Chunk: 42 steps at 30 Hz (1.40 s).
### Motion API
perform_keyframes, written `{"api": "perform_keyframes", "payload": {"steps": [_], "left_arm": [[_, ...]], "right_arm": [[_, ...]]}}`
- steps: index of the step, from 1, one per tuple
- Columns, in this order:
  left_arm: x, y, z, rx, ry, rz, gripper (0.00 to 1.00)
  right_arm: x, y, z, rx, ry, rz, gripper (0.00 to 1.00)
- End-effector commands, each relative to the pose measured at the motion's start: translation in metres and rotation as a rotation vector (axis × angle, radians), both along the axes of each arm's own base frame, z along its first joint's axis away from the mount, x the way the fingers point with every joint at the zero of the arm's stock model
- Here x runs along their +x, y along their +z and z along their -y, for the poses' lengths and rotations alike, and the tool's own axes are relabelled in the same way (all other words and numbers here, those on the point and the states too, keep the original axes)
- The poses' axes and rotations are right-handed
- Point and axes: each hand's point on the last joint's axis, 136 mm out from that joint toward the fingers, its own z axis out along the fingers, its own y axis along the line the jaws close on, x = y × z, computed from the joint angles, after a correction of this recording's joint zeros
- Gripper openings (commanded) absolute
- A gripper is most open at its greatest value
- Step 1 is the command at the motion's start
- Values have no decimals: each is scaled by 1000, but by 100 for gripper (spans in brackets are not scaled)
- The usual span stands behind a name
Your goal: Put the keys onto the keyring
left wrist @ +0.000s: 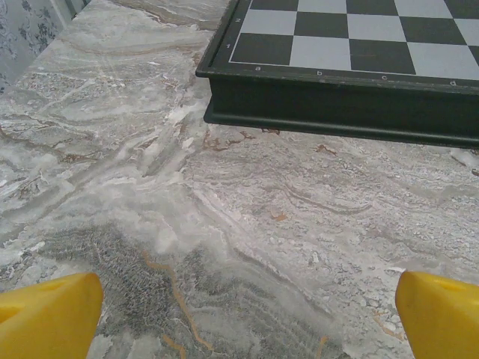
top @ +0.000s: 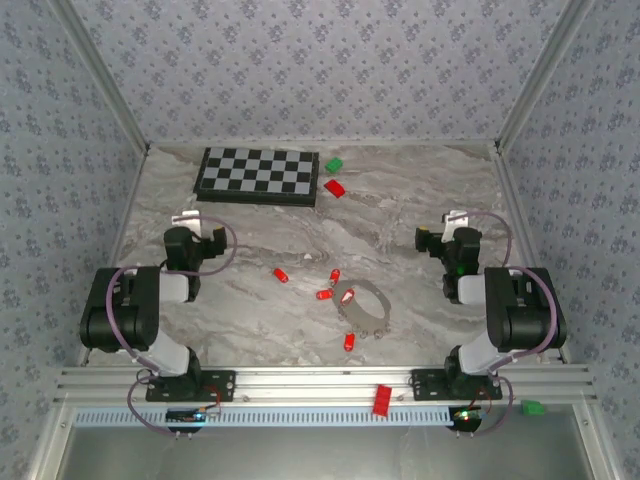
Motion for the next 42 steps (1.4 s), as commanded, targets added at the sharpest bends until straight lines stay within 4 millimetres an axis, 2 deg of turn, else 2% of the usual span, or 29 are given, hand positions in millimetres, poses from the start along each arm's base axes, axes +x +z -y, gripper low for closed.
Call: {"api": "perform_keyframes", "payload": {"steps": [1, 36, 40, 42], "left_arm": [[6, 11, 2, 2, -17, 30, 100], [6, 10, 2, -4, -20, 25, 100], [8, 16, 4, -3, -30, 30, 100], [8, 27, 3, -1, -24, 15, 100]], "right_arm": [[5, 7, 2, -13, 0, 15, 99], [5, 6, 3, -5, 1, 12, 99], [5, 8, 4, -18, -13, 22, 99], [2, 18, 12, -66, -99, 51, 99]]}}
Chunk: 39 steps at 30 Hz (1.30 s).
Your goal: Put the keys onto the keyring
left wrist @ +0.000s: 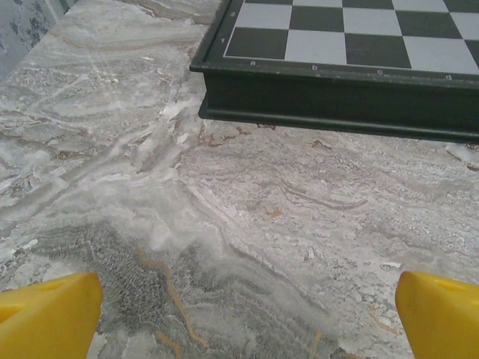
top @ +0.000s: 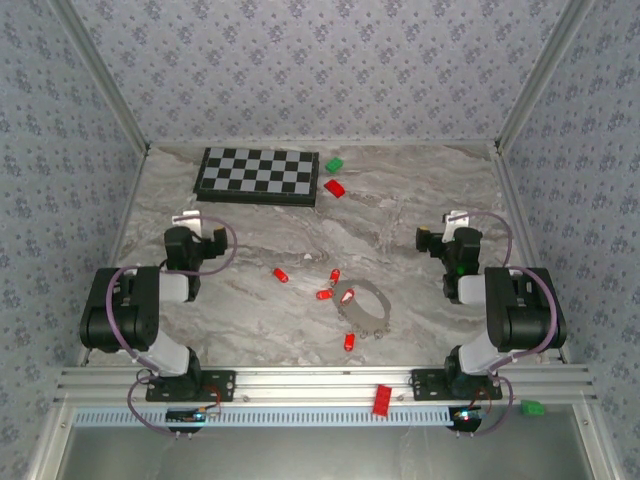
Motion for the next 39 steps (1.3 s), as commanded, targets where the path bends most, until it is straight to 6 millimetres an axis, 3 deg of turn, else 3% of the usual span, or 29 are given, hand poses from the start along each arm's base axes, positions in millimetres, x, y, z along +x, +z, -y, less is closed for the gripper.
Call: {"api": "perform_keyframes", "payload": {"steps": [1, 5, 10, 13, 16, 22, 28, 34, 39], "left_arm": [[9, 35, -5, 10, 19, 11, 100], [4, 81, -36, 70, 224, -22, 100], [-20, 148, -59, -139, 467, 72, 100], [-48, 163, -68, -312, 618, 73, 100], [-51, 170, -47, -445, 502, 77, 100], [-62, 157, 13, -619, 250, 37, 100], [-91, 122, 57, -536, 150, -49, 100], [-115, 97, 87, -443, 81, -140, 100], [-130, 78, 115, -406, 6, -211, 100]], "right_arm": [[-1, 29, 10, -88, -104, 71, 99], [-10, 78, 11, -134, -218, 81, 99], [-30, 132, -7, 191, -144, 211, 99], [-40, 152, -12, 400, -131, 265, 99], [-47, 166, -26, 524, -61, 265, 99], [-47, 185, -84, 582, 167, 180, 99], [-63, 168, -152, 494, 342, 67, 99], [-82, 138, -176, 429, 398, -45, 99], [-85, 123, -171, 390, 348, -51, 99]]}}
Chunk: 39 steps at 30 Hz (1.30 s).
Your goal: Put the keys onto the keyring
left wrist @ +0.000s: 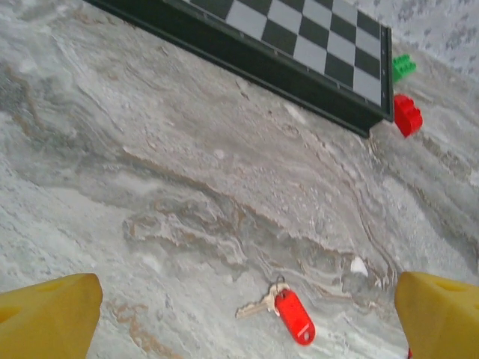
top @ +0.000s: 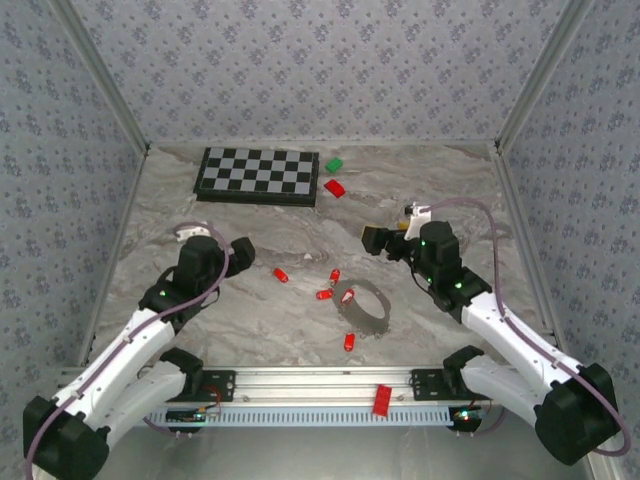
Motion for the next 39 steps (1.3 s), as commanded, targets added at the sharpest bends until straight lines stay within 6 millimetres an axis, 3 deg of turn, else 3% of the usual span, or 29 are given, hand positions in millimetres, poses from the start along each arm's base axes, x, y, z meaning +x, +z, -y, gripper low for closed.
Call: {"api": "perform_keyframes", "payload": {"steps": [1, 4, 11, 19, 27, 32, 39], "left_arm": [[-12, -17, 11, 45, -28, -42, 100], [-19, -25, 25, 101, -84, -50, 100], [-27, -32, 60, 191, -209, -45, 98], [-50, -38, 130, 261, -473, -48, 80], [-82, -63, 197, 338, -724, -68, 64], [-91, -80, 231, 372, -818, -93, 53], [-99, -97, 261, 365, -920, -142, 48]], "right_arm": [[-1, -17, 11, -56, -58, -7, 99], [-1, -31, 16, -56, -88, -20, 99], [1, -36, 26, -79, -141, -40, 99], [-1, -43, 23, -88, -119, -92, 99], [-24, -49, 34, -114, -125, -177, 99], [-39, -56, 52, -125, -167, -161, 99], [-44, -70, 62, -101, -188, -141, 99]]}}
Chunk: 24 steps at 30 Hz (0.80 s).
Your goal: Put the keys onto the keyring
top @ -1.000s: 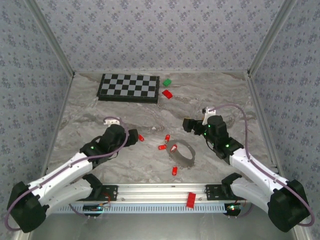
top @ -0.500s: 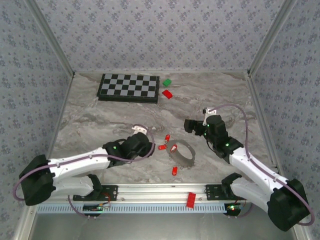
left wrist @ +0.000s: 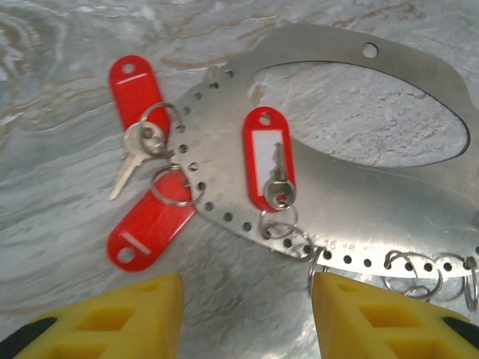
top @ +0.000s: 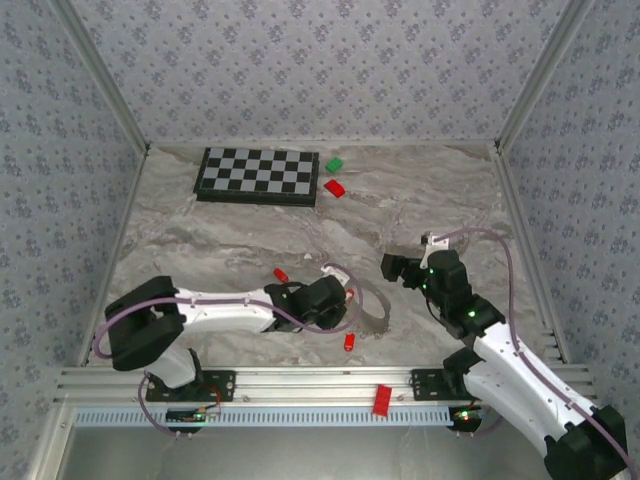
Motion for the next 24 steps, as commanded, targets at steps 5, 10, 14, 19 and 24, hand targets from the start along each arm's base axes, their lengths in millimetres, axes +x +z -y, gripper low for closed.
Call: {"api": "perform_keyframes", "payload": {"steps": [5, 10, 14, 19, 24], "left_arm": [[-13, -10, 30, -13, -113, -79, 42], [-13, -23, 29, 28, -112, -91, 35], [-11, -28, 30, 34, -108, -90, 18], [0, -21, 16, 62, -58, -32, 0], [22, -16, -14, 60, 20, -24, 0]], "right_arm": [[3, -4, 9, 4, -44, 0, 99], [4, -3, 11, 4, -55, 6, 99], [4, -3, 12, 2, -60, 10, 99], [5, -3, 12, 7, -58, 14, 99], [5, -3, 10, 17, -48, 15, 99]]}}
